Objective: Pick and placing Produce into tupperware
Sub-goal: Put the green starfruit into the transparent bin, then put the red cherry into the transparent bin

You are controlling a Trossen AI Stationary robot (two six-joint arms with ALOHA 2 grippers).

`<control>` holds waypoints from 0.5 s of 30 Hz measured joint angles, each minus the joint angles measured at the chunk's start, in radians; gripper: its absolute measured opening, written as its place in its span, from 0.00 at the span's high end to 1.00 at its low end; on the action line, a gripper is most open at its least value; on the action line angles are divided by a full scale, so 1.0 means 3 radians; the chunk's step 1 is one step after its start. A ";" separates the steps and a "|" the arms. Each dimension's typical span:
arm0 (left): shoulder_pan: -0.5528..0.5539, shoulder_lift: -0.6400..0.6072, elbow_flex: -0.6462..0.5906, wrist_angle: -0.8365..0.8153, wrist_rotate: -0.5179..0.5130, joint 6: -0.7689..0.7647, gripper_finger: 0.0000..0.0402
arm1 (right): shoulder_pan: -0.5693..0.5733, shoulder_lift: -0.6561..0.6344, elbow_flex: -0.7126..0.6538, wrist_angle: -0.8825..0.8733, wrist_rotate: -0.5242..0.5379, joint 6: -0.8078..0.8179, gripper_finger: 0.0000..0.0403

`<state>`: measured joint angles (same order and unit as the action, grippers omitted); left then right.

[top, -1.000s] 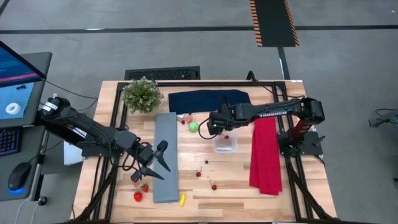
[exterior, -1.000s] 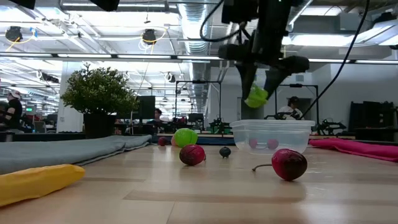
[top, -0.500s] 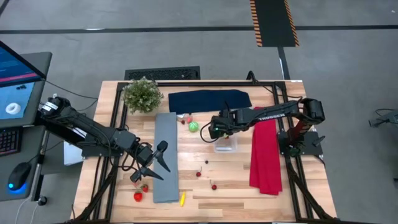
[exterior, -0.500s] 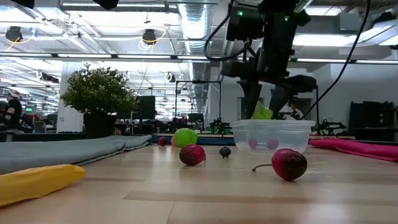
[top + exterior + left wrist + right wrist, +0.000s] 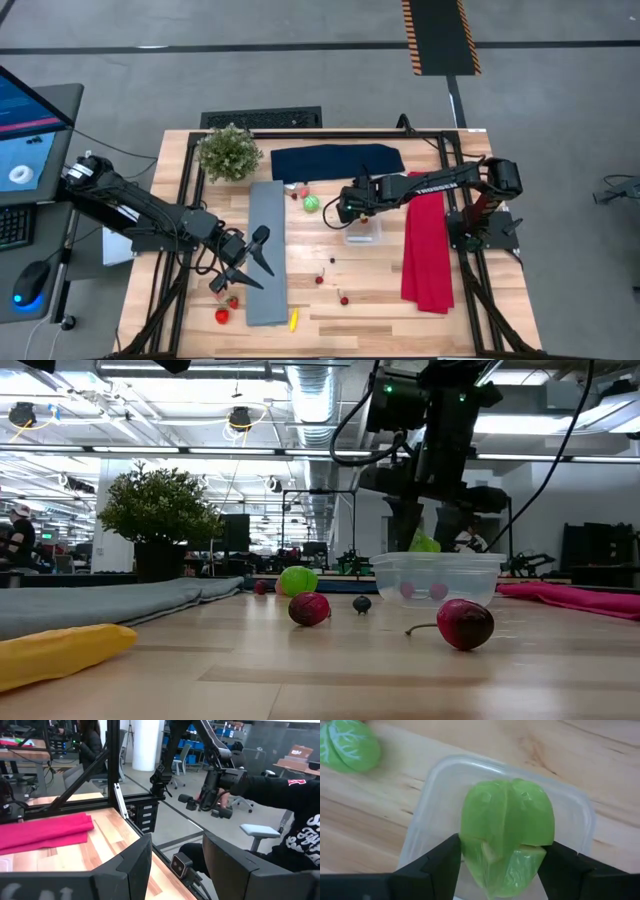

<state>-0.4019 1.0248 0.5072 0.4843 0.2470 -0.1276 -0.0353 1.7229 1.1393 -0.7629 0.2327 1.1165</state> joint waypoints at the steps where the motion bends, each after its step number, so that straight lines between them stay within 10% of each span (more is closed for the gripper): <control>1: 0.0000 0.0000 0.0000 0.0001 -0.0005 0.0000 0.58 | 0.0000 0.0000 0.0000 0.0020 0.0000 -0.0026 0.34; 15: 0.0001 0.0000 0.0000 0.0070 -0.0301 0.0133 0.58 | 0.0169 0.0000 0.0146 0.0042 -0.0252 -0.0632 0.21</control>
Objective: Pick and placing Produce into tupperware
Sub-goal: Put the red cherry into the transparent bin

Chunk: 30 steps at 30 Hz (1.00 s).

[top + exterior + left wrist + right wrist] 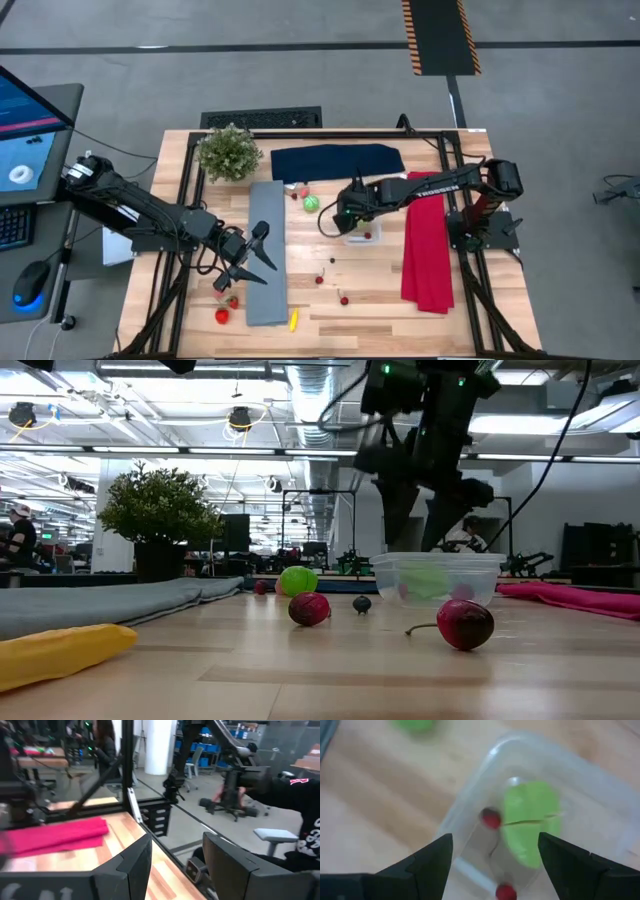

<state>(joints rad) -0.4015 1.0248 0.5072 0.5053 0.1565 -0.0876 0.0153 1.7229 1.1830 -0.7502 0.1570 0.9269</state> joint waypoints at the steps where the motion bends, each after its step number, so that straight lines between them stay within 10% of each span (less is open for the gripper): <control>1: 0.0000 0.0000 0.0000 0.0022 -0.0036 0.0038 0.58 | 0.0043 0.0000 0.0016 0.0000 0.0000 -0.0105 0.21; 30: -0.0010 -0.0001 0.0000 0.0324 -0.0867 0.0150 0.58 | 0.1684 0.0011 0.0277 0.1157 0.0381 0.0497 0.21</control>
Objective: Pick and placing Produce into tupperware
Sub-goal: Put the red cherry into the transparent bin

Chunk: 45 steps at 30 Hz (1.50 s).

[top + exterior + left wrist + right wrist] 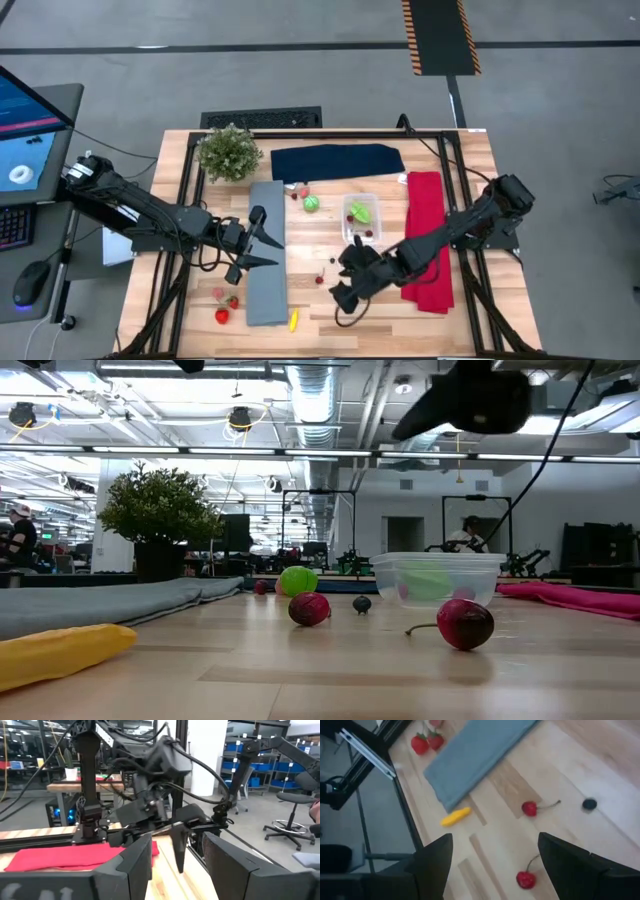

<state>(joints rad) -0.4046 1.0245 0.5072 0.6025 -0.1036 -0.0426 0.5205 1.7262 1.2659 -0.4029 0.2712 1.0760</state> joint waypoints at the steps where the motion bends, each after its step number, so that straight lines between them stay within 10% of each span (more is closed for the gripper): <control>1: 0.0000 0.0000 0.0000 0.0000 -0.0002 -0.0002 0.58 | 0.0026 0.0042 0.0004 0.0018 0.0044 0.0025 0.21; 45: -0.0002 0.0032 0.0001 0.0160 -0.0024 -0.0020 0.58 | 0.0150 0.1689 0.1572 -0.1865 -0.0118 0.0841 0.47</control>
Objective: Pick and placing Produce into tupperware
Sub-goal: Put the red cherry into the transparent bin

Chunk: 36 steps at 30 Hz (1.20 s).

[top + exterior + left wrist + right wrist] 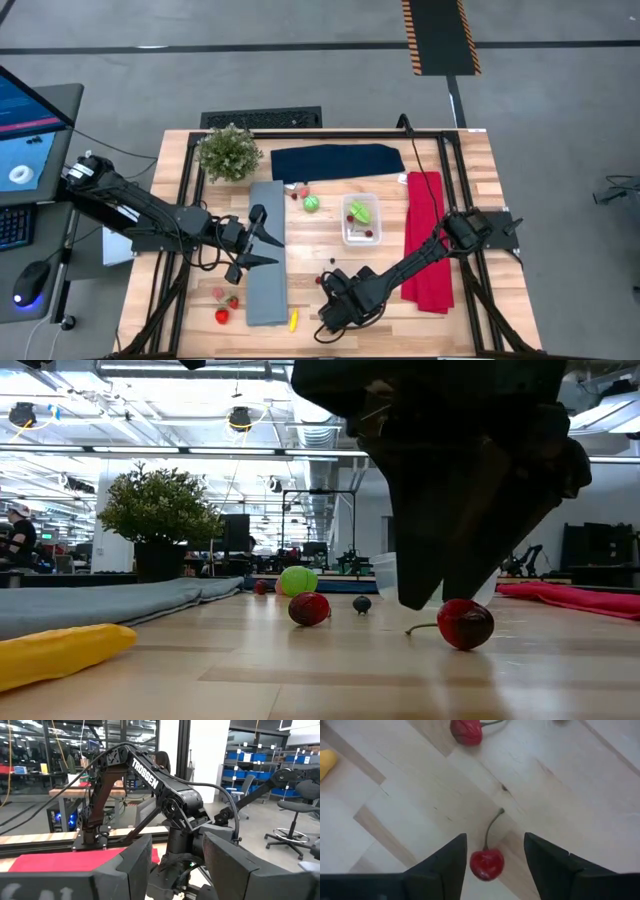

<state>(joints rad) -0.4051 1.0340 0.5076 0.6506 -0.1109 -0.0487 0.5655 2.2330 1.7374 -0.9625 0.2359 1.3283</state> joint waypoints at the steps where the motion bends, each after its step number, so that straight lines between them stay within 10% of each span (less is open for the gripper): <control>1: 0.0000 0.0000 0.0000 0.0000 -0.0001 0.0000 0.58 | 0.0000 0.0000 0.0000 0.0003 0.0000 -0.0006 0.47; 36: 0.0001 0.0000 0.0000 0.0013 0.0008 -0.0057 0.58 | -0.0001 0.0046 -0.0005 0.0095 -0.0097 -0.0054 0.70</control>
<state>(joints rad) -0.4050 1.0340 0.5076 0.6544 -0.1085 -0.0659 0.5653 2.2467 1.7359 -0.9340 0.2070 1.3121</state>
